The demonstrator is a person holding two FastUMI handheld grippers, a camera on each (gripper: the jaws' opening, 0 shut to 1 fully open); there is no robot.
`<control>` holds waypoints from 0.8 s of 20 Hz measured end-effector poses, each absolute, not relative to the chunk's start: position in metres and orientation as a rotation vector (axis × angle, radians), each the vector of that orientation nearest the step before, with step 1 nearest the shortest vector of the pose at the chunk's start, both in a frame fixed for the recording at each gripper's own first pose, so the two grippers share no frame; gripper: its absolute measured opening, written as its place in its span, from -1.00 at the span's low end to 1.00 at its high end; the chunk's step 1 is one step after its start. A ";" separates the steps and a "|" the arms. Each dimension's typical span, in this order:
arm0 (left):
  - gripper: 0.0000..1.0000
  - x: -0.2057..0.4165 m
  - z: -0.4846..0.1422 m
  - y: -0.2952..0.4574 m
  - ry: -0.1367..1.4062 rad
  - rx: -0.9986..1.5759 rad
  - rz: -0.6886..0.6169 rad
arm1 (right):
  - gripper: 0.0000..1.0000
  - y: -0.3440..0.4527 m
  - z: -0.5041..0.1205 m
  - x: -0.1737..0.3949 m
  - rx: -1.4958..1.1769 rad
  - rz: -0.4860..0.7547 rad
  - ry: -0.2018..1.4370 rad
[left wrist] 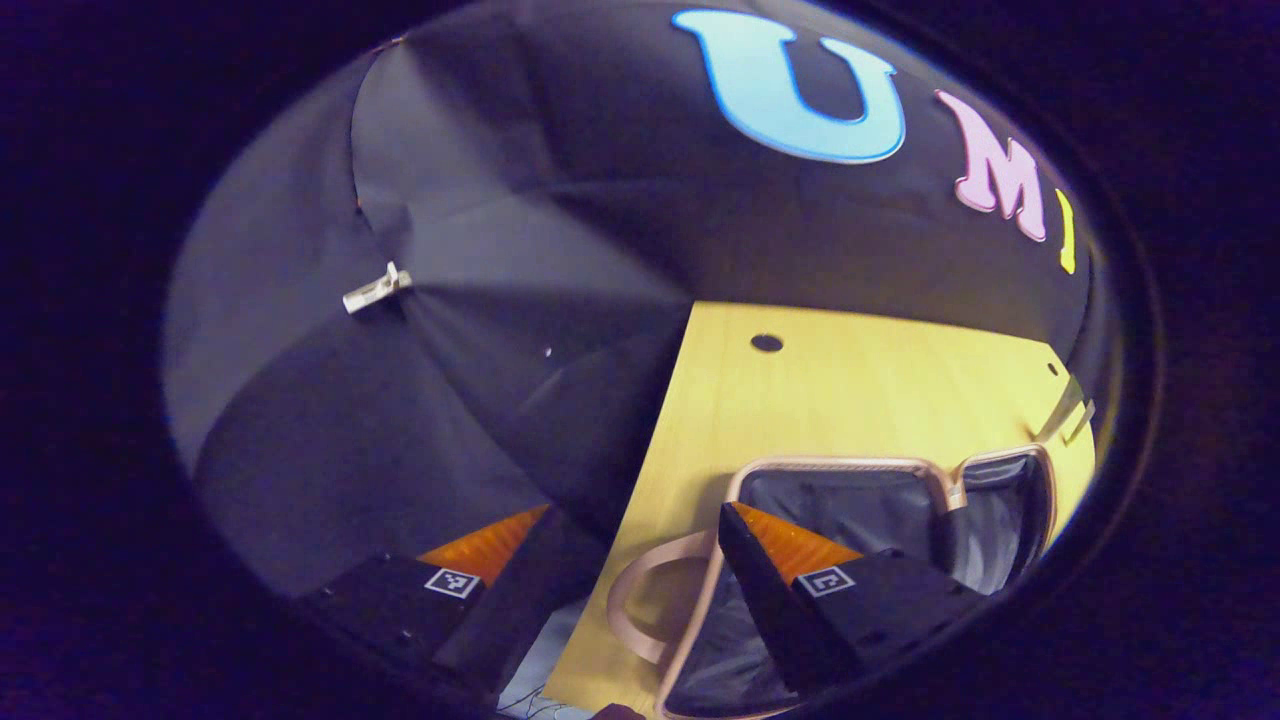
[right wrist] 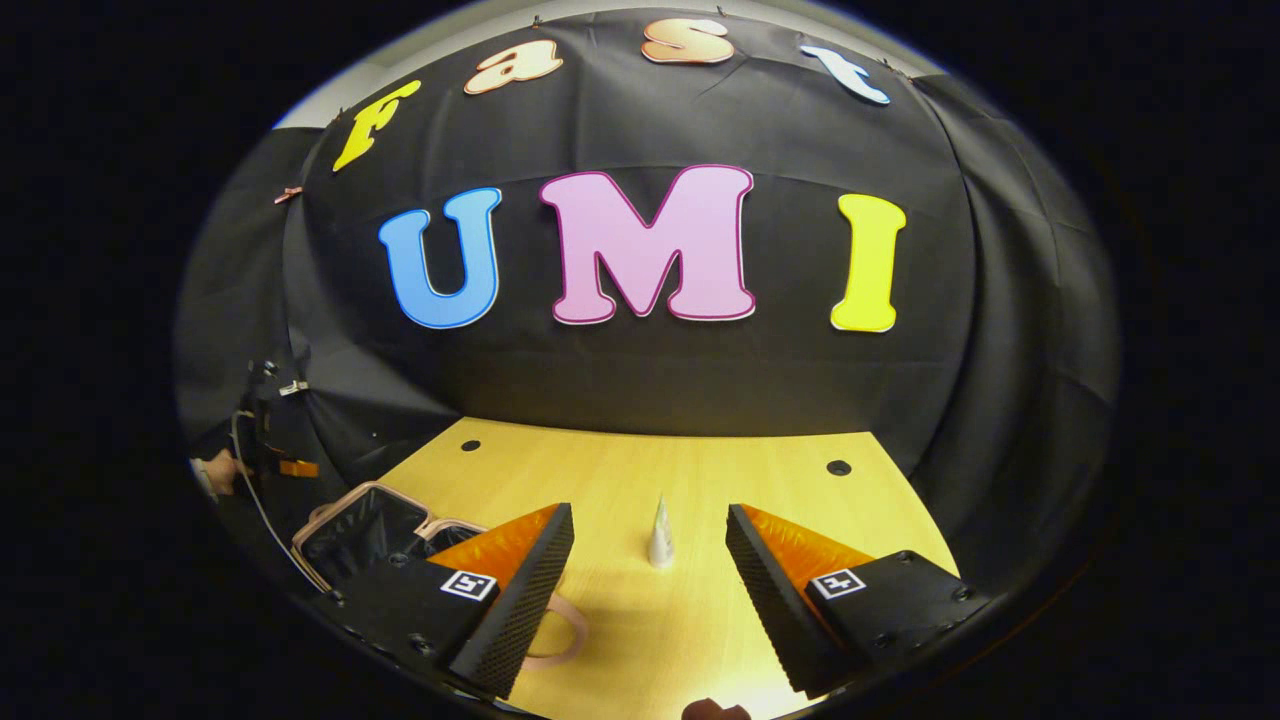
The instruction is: First open the suitcase, pack the skin care products into it, and then close the suitcase.
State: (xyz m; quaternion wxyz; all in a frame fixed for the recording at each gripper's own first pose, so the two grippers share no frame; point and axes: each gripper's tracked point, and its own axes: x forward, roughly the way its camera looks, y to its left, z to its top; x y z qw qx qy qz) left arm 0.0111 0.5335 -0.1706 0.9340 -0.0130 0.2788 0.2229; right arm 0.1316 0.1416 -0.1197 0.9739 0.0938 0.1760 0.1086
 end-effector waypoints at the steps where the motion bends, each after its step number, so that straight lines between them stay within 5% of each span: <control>1: 0.97 0.021 -0.147 0.503 0.517 -0.040 0.403 | 0.95 0.134 -0.122 0.136 0.188 0.207 0.350; 8: 0.93 0.083 -0.051 0.250 0.355 -0.060 -0.080 | 0.95 0.102 -0.156 0.156 0.190 0.231 0.374; 16: 0.94 0.170 -0.153 0.069 0.661 -0.056 -0.226 | 0.94 0.065 -0.214 0.137 0.155 0.325 0.455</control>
